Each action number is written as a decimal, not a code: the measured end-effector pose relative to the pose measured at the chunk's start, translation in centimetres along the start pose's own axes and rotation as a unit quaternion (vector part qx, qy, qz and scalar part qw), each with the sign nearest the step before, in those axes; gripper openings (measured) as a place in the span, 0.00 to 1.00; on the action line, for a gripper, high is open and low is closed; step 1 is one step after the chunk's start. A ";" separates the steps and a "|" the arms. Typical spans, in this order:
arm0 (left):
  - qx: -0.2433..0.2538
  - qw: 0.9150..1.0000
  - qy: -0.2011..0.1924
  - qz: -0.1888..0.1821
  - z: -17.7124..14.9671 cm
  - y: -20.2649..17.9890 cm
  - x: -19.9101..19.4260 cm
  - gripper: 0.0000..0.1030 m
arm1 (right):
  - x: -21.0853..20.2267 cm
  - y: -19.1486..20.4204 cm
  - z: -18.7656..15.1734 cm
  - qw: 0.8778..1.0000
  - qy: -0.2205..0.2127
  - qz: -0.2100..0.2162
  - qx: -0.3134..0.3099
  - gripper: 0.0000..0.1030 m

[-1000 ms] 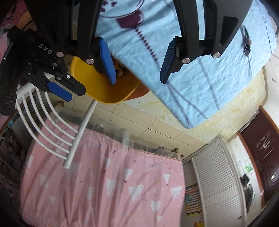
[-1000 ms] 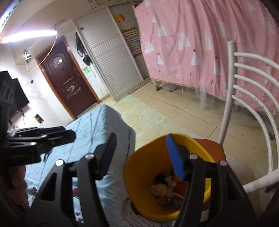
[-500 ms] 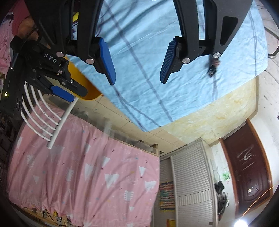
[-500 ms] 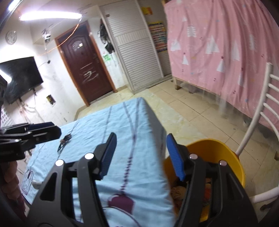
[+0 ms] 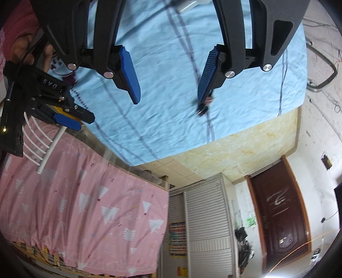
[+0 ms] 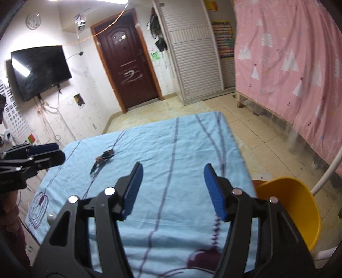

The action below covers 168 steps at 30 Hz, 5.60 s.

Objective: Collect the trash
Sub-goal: 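Return both grippers to the bed, then grasp the white plastic cup with the left gripper while the right grasps the black cable, then carry both items to the yellow bucket and open the right gripper over it, then open the left gripper to drop the white cup into the bucket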

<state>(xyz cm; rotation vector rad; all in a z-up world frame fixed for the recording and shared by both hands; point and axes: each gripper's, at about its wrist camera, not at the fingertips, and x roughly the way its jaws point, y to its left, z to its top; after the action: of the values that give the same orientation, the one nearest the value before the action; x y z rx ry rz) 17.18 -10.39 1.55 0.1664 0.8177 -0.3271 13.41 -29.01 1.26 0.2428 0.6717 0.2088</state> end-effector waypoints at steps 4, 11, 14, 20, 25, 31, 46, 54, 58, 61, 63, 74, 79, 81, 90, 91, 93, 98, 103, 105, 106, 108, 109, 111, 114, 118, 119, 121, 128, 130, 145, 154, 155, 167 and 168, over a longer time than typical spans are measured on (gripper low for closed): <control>-0.008 1.000 0.004 0.005 -1.6 1.9 -0.3 0.46 | 1.0 1.8 0.2 1.000 0.009 0.009 -0.015 0.55; -0.007 1.000 0.012 0.005 -5.1 3.2 -1.1 0.47 | 2.7 4.7 0.4 0.999 0.025 0.021 -0.040 0.55; -0.002 1.000 0.014 0.006 -6.5 3.4 -1.4 0.47 | 3.3 5.8 0.4 0.998 0.031 0.026 -0.049 0.55; -0.003 0.999 0.034 0.000 -9.5 4.3 -1.2 0.47 | 4.7 7.7 0.3 0.996 0.046 0.034 -0.067 0.55; -0.013 0.999 0.046 -0.008 -11.5 5.0 -0.9 0.48 | 5.5 9.0 0.2 0.995 0.055 0.041 -0.078 0.55; -0.019 0.998 0.053 -0.029 -12.7 4.6 -0.4 0.59 | 6.8 10.8 0.1 0.992 0.068 0.047 -0.094 0.55; -0.016 0.997 0.044 -0.066 -13.5 4.6 0.7 0.50 | 9.4 14.1 -0.3 0.986 0.096 0.057 -0.125 0.55; -0.020 0.995 0.032 -0.093 -13.7 5.6 0.5 0.31 | 10.8 15.7 -0.2 0.983 0.108 0.057 -0.137 0.55; -0.028 0.995 0.027 -0.094 -13.8 6.5 0.1 0.30 | 11.6 16.5 -0.1 0.981 0.115 0.053 -0.145 0.55; -0.039 0.995 0.020 -0.089 -13.8 7.4 -0.3 0.30 | 12.3 17.0 0.2 0.981 0.117 0.047 -0.150 0.55; -0.047 0.995 0.014 -0.083 -13.7 8.2 -0.7 0.30 | 13.0 17.4 0.4 0.980 0.122 0.043 -0.152 0.55; -0.082 0.996 -0.009 -0.041 -13.0 11.1 -1.4 0.30 | 15.9 18.5 0.4 0.976 0.149 0.020 -0.156 0.42; -0.086 0.996 -0.007 -0.036 -13.0 11.6 -1.4 0.30 | 16.0 18.1 0.8 0.977 0.150 0.014 -0.154 0.22; -0.087 0.996 -0.008 -0.032 -13.1 11.6 -1.4 0.30 | 15.9 17.9 0.8 0.977 0.148 0.014 -0.150 0.18; -0.081 0.997 -0.013 -0.014 -12.5 10.8 -2.1 0.30 | 13.3 15.8 1.8 0.985 0.118 0.028 -0.119 0.17; -0.079 0.997 -0.013 -0.013 -12.5 10.6 -2.2 0.30 | 13.0 15.5 1.9 0.986 0.114 0.029 -0.116 0.17; -0.074 0.997 -0.013 -0.011 -12.1 10.1 -2.2 0.30 | 12.0 14.6 2.2 0.988 0.103 0.030 -0.107 0.17; -0.061 0.998 -0.014 -0.012 -11.1 8.8 -2.3 0.30 | 9.8 12.3 2.7 0.993 0.078 0.030 -0.084 0.17; -0.047 0.999 -0.013 -0.018 -9.7 6.8 -2.0 0.30 | 7.3 9.3 3.0 0.997 0.051 0.022 -0.058 0.18; -0.039 0.999 -0.013 -0.020 -9.0 5.9 -1.8 0.30 | 6.2 7.8 3.0 0.998 0.039 0.015 -0.046 0.18; -0.035 0.999 -0.014 -0.023 -8.6 5.3 -1.7 0.30 | 5.9 7.3 3.0 0.998 0.034 0.012 -0.043 0.18; -0.028 0.999 -0.015 -0.026 -7.9 4.3 -1.6 0.30 | 4.9 5.6 3.0 0.999 0.022 0.004 -0.030 0.18; -0.026 0.999 -0.015 -0.027 -7.5 3.8 -1.4 0.30 | 4.5 4.9 3.0 1.000 0.018 0.001 -0.026 0.18; -0.020 0.999 -0.015 -0.032 -6.6 2.8 -1.0 0.30 | 3.4 3.0 2.9 1.000 0.008 -0.008 -0.012 0.18; -0.010 0.999 -0.017 -0.042 -5.3 1.0 -0.5 0.30 | 2.0 0.4 2.7 1.000 -0.005 -0.024 0.007 0.18; 0.008 0.998 -0.019 -0.054 -3.6 -1.8 0.1 0.30 | 0.2 -2.8 2.2 0.998 -0.017 -0.047 0.026 0.18; 0.012 0.998 -0.019 -0.057 -3.3 -2.5 0.2 0.30 | -0.3 -3.7 1.9 0.998 -0.020 -0.053 0.031 0.18; 0.023 0.998 -0.019 -0.063 -2.6 -3.9 0.6 0.30 | -1.2 -5.5 1.5 0.997 -0.024 -0.066 0.041 0.18; 0.059 0.994 -0.013 -0.086 -1.0 -8.7 1.7 0.30 | -3.2 -10.5 0.4 0.992 -0.030 -0.098 0.072 0.18; 0.068 0.993 -0.011 -0.093 -0.5 -10.1 2.1 0.30 | -3.5 -11.3 0.1 0.991 -0.030 -0.106 0.077 0.18; 0.099 0.981 0.014 -0.165 2.8 -18.9 5.4 0.30 | -5.4 -16.6 -3.1 0.981 -0.025 -0.150 0.121 0.19; 0.109 0.970 0.019 -0.214 3.7 -22.7 7.2 0.30 | -7.1 -19.4 -4.0 0.973 -0.051 -0.156 0.163 0.19; 0.113 0.970 0.019 -0.215 3.7 -23.2 7.4 0.30 | -7.3 -19.5 -4.0 0.972 -0.053 -0.156 0.166 0.19; 0.095 0.967 0.048 -0.233 4.4 -25.3 9.8 0.62 | -9.0 -20.8 -4.2 0.966 -0.079 -0.158 0.189 0.44; 0.097 0.967 0.047 -0.230 4.4 -25.2 9.8 0.62 | -9.1 -20.7 -4.2 0.966 -0.080 -0.158 0.189 0.44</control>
<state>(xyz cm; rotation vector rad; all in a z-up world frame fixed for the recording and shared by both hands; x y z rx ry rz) 17.69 -37.36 -3.26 0.1752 0.9154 -0.8433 6.10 -50.51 -2.60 0.5076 0.5771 -0.2473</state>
